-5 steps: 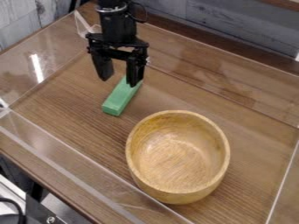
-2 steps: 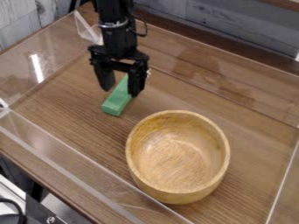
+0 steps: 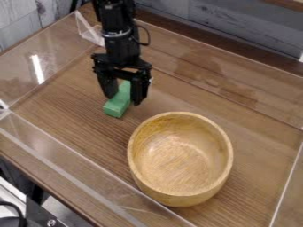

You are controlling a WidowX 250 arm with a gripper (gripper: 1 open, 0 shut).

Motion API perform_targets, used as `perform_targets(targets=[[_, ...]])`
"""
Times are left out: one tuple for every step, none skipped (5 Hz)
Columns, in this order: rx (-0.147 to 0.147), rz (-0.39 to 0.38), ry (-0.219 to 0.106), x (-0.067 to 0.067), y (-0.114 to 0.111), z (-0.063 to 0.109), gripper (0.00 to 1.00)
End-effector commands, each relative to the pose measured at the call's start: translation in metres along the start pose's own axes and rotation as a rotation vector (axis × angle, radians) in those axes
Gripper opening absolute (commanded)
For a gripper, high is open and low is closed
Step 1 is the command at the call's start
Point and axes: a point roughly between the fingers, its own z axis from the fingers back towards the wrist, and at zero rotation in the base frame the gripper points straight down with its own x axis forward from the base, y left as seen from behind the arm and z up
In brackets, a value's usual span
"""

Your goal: Put the green block in the brown bowl

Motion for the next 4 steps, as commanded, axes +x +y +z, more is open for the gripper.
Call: perform_targets(targets=[[0.006, -0.015, -0.038, 0.006, -0.002, 0.004, 1.00], [0.003, -0.018, -0.035, 0.007, -0.002, -0.002, 1.00], [0.000, -0.020, -0.031, 0.007, -0.002, -0.008, 1.00], [-0.005, -0.020, -0.026, 0.008, -0.002, -0.011, 1.00]])
